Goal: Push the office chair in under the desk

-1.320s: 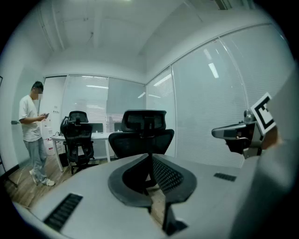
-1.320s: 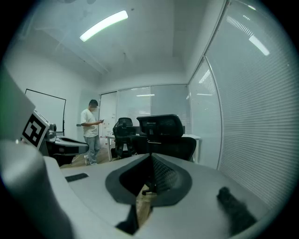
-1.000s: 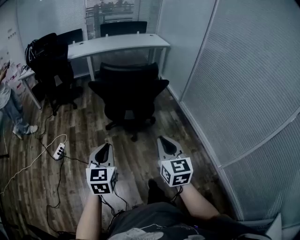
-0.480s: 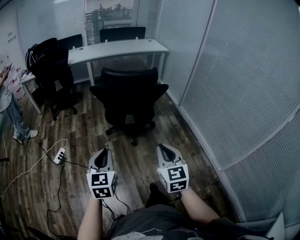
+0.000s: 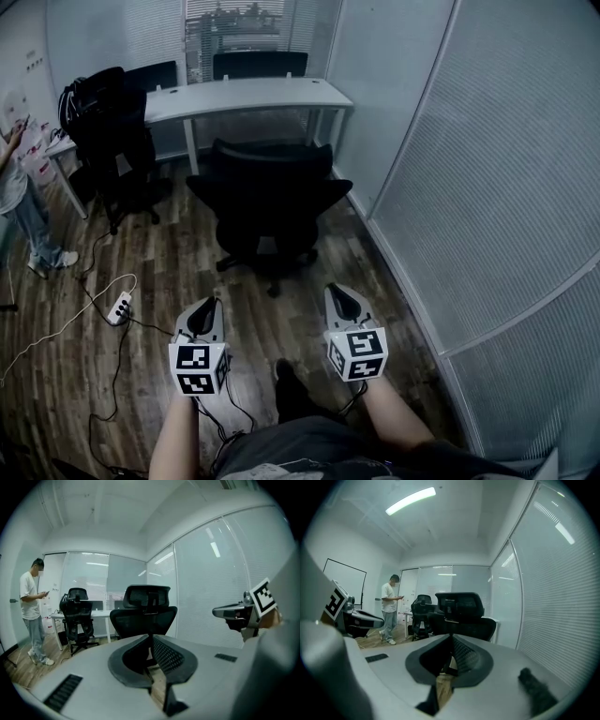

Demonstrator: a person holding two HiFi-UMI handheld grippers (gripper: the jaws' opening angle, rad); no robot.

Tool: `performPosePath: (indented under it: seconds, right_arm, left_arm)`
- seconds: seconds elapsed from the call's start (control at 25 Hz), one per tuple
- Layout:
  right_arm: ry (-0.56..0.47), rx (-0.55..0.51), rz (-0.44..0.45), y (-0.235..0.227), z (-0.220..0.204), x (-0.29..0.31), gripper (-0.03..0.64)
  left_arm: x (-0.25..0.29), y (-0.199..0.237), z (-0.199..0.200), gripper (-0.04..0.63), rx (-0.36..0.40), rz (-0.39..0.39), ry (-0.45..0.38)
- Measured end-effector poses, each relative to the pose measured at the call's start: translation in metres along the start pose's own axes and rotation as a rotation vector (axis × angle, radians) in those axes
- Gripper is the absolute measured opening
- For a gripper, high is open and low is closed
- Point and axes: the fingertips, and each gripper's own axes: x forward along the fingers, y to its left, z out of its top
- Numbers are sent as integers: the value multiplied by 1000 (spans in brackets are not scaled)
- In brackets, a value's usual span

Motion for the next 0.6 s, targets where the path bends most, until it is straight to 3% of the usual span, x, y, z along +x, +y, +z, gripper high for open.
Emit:
performPosePath:
  seconds: [0.16,0.6]
  right_arm:
    - [18,13,0,-23,2,36,29]
    - [47,-21,-11,-82,11,138,31]
  left_arm:
    - [35,4,9,34,4,-9,8]
    - [144,32,51,35,140,23,-13]
